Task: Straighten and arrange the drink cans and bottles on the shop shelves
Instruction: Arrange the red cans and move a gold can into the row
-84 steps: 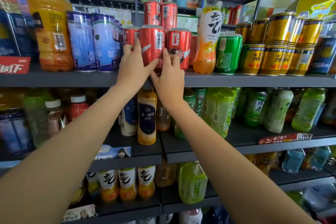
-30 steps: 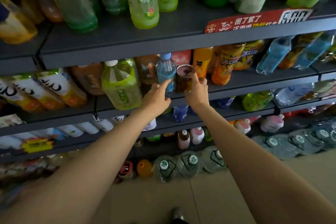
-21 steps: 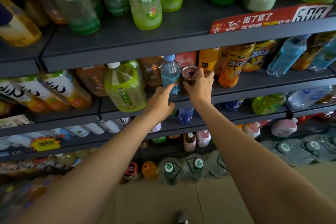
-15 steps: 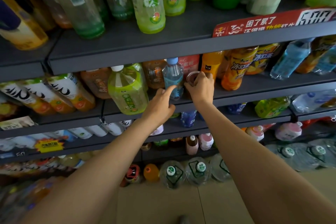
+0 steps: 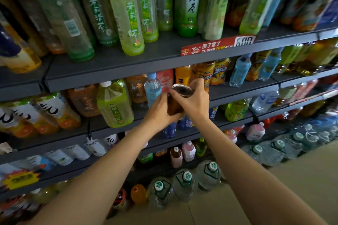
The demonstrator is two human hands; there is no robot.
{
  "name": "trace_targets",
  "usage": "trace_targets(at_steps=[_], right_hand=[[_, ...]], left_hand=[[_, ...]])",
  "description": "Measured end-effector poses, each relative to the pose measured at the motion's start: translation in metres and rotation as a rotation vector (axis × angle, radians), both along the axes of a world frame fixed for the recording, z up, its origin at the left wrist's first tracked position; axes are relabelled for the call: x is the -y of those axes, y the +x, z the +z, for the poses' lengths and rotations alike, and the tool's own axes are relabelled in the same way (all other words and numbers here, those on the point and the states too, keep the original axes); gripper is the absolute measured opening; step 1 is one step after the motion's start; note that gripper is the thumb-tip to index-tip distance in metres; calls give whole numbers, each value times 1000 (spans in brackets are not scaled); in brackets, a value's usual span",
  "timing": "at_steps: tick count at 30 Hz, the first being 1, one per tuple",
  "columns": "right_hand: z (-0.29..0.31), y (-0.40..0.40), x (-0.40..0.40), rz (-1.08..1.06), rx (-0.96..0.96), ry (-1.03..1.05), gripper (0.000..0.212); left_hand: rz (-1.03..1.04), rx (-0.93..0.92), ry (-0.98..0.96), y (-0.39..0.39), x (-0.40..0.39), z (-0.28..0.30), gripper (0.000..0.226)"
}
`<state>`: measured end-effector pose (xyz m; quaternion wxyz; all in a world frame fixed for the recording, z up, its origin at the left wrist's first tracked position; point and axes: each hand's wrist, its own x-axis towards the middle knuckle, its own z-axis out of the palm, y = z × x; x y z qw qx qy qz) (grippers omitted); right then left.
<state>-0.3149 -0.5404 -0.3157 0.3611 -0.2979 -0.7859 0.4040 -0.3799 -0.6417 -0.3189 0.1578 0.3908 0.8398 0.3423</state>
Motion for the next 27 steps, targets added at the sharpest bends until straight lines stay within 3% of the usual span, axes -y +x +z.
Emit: trace_targets(at_steps=[7, 13, 16, 22, 27], right_hand=[[98, 15, 80, 112, -243, 19, 52], [183, 2, 147, 344, -400, -91, 54], [208, -8, 170, 391, -423, -46, 58], [241, -32, 186, 443, -372, -108, 63], [262, -29, 162, 307, -459, -79, 59]], left_hand=[[129, -87, 239, 21, 72, 95, 83], [304, -131, 490, 11, 128, 179, 58], [379, -148, 605, 7, 145, 212, 54], [402, -179, 793, -3, 156, 248, 55], [275, -239, 797, -6, 134, 271, 57]])
